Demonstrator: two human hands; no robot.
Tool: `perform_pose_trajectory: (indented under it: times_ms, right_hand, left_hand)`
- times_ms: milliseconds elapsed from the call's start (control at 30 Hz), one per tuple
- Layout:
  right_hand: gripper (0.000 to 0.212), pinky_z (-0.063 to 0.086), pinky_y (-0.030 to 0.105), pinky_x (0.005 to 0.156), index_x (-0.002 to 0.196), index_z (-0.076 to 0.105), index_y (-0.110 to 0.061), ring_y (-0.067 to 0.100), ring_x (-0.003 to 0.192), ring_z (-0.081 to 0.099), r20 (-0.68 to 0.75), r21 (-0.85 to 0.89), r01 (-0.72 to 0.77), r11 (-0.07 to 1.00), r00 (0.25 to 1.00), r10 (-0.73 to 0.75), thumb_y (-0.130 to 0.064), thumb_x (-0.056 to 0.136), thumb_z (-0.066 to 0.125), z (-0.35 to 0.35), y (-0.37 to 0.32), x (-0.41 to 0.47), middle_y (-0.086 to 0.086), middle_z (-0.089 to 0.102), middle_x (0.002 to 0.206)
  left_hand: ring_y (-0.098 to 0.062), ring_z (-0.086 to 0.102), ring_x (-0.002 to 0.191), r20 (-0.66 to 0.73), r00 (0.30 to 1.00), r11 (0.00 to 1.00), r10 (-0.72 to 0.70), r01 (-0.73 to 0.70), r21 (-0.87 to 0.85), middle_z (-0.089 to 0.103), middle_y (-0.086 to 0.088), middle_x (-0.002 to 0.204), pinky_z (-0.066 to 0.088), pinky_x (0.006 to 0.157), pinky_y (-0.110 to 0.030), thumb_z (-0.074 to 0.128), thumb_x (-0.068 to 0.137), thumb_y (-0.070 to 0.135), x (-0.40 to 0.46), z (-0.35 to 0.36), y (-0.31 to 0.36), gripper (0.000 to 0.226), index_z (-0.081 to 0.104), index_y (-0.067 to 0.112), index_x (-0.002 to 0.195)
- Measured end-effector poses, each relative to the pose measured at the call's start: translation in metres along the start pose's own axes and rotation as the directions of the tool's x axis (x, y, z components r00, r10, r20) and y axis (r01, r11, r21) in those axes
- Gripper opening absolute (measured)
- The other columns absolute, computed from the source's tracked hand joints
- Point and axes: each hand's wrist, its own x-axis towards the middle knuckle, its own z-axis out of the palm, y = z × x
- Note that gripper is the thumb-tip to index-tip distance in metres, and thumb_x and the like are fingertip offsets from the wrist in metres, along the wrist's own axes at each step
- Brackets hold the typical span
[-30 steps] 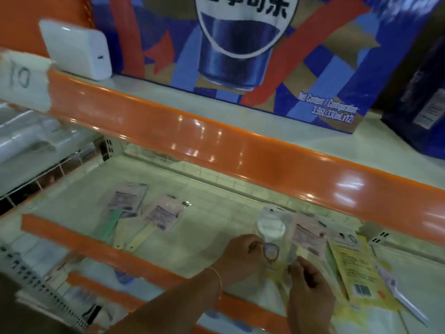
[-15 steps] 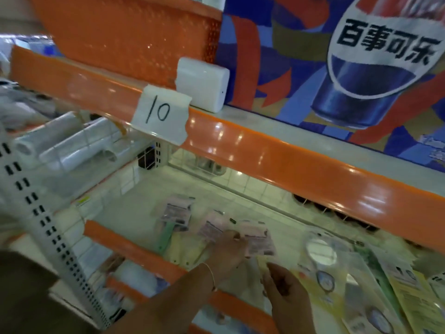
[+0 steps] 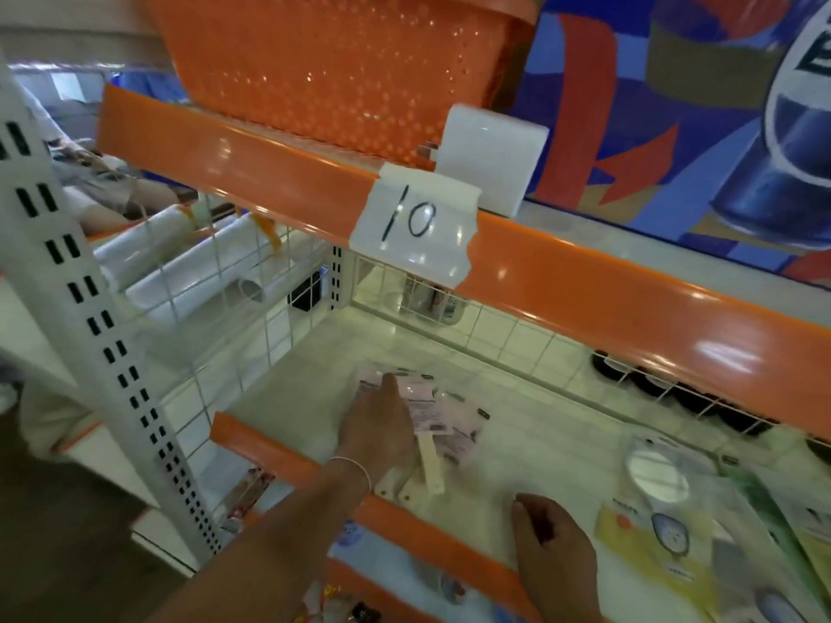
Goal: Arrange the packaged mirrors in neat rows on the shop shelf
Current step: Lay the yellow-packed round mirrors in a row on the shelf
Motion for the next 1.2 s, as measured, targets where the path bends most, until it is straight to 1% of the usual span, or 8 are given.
perform_pose_trajectory:
  times_ms: [167,367,500,733,867,1000,1100,1200]
  right_hand:
    - [0.009,0.044,0.023,0.075,0.085,0.071,-0.030,0.003,0.076,0.063,0.017,-0.050,0.015,0.999,1.000,-0.014,-0.022,0.081,0.072,-0.001,-0.002,-0.002,-0.013,0.070,0.080]
    - [0.011,0.051,0.021,0.072,0.087,0.068,-0.032,-0.001,0.073,0.063,0.050,0.053,-0.046,0.998,0.998,0.044,-0.022,0.087,0.066,-0.009,-0.008,0.000,-0.016,0.069,0.082]
    - [0.018,0.057,0.029,0.067,0.089,0.070,-0.024,0.007,0.074,0.068,-0.173,0.287,-0.074,0.955,0.977,0.128,-0.009,0.089,0.061,-0.033,-0.003,0.004,-0.008,0.073,0.083]
    - [0.027,0.054,0.043,0.077,0.096,0.071,-0.015,0.033,0.085,0.065,-0.462,-0.265,-0.030,0.964,0.881,-0.100,-0.018,0.070,0.062,-0.101,0.053,0.033,0.009,0.070,0.088]
    - [0.045,0.050,0.047,0.089,0.108,0.066,-0.004,0.040,0.101,0.060,-0.383,-0.282,-0.102,0.954,0.923,-0.015,-0.013,0.065,0.075,-0.113,0.082,0.051,0.021,0.065,0.103]
    - [0.051,0.043,0.036,0.093,0.123,0.056,-0.007,0.033,0.111,0.052,-0.213,-0.178,-0.135,0.975,0.972,0.096,-0.017,0.076,0.070,-0.132,0.086,0.057,0.018,0.055,0.120]
    - [0.048,0.043,0.028,0.084,0.128,0.052,-0.015,0.027,0.111,0.055,-0.099,-0.118,-0.142,0.983,0.986,0.131,-0.024,0.083,0.065,-0.154,0.089,0.065,0.011,0.054,0.126]
    - [0.043,0.045,0.021,0.068,0.126,0.055,-0.019,0.020,0.100,0.060,-0.005,0.000,-0.165,0.986,0.986,0.165,-0.019,0.084,0.064,-0.180,0.093,0.069,0.002,0.059,0.120]
  left_hand:
    - [-0.028,0.057,0.106,-0.039,0.994,0.962,0.105,-0.092,0.258,0.058,-0.010,0.117,0.048,0.082,-0.038,0.041,0.094,0.028,-0.006,0.003,0.008,0.049,0.029,0.015,0.140]
    - [-0.021,0.059,0.079,-0.117,0.855,0.863,0.505,-0.504,0.039,0.061,-0.002,0.090,0.046,0.058,-0.028,0.054,0.083,0.024,-0.038,0.041,0.043,0.032,0.060,0.017,0.114]
    - [-0.025,0.056,0.106,0.005,0.765,0.765,0.644,-0.643,-0.008,0.058,-0.004,0.121,0.050,0.082,-0.037,0.048,0.087,0.026,-0.055,0.065,0.068,0.041,0.053,0.016,0.127]
    - [-0.031,0.062,0.113,0.148,0.582,0.578,0.800,-0.813,0.074,0.064,-0.010,0.123,0.052,0.091,-0.046,0.040,0.081,0.038,-0.072,0.113,0.118,0.049,0.065,0.016,0.116]
    - [-0.031,0.062,0.112,0.228,0.549,0.540,0.804,-0.835,0.108,0.067,-0.008,0.116,0.046,0.096,-0.046,0.039,0.081,0.040,-0.090,0.134,0.148,0.048,0.067,0.018,0.114]
    - [-0.026,0.066,0.106,0.203,0.583,0.561,0.787,-0.813,0.158,0.071,-0.004,0.110,0.043,0.098,-0.045,0.041,0.080,0.040,-0.110,0.149,0.165,0.044,0.073,0.021,0.104]
    - [-0.023,0.066,0.106,0.146,0.534,0.517,0.832,-0.844,0.143,0.071,0.003,0.109,0.049,0.096,-0.046,0.044,0.081,0.038,-0.124,0.156,0.172,0.038,0.074,0.025,0.099]
    - [-0.014,0.063,0.104,0.025,0.554,0.554,0.832,-0.832,0.013,0.071,0.010,0.101,0.048,0.100,-0.037,0.046,0.084,0.033,-0.134,0.159,0.179,0.029,0.074,0.026,0.092]
